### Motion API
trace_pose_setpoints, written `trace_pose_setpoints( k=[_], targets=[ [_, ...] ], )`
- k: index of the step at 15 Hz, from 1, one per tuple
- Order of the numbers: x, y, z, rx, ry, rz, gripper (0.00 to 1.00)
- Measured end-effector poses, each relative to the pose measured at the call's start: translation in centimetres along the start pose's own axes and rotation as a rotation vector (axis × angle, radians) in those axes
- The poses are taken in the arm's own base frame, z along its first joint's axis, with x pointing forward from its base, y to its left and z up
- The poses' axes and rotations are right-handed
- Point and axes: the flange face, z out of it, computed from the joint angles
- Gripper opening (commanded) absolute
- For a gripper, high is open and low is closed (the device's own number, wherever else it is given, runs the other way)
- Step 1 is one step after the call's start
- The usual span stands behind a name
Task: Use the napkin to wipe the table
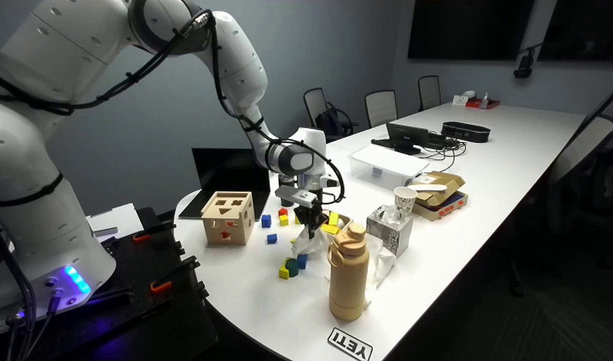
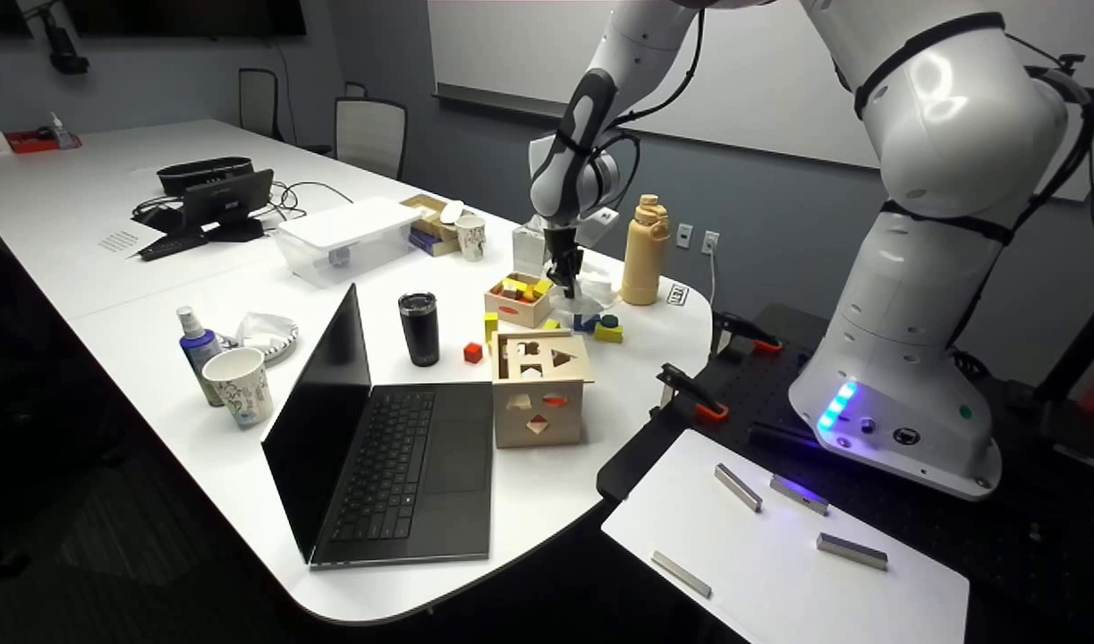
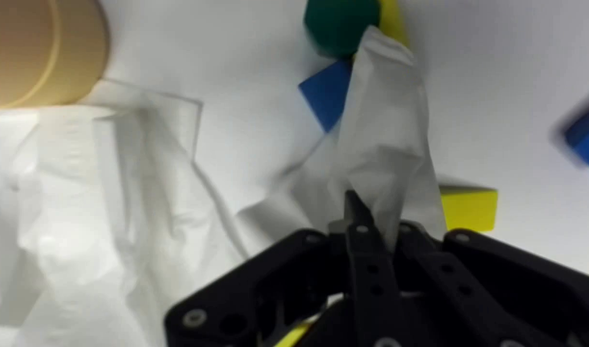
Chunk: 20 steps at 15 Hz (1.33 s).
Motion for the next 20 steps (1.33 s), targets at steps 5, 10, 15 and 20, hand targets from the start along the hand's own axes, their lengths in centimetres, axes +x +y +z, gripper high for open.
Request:
trace_pose_setpoints(
  k=[5,10,15,20],
  targets=[
    [3.1,2.9,-4.4,-0.180,0.053,0.032,0.01],
    [4.5,3.7,-5.0,-0.356,0.057,0.111,0.01],
    [3.3,6.0,-1.0,-0.431,0.007,0.215,0.01],
    [2.1,8.3,4.2,-0.444,-0.045,0.262,0.41]
  ],
)
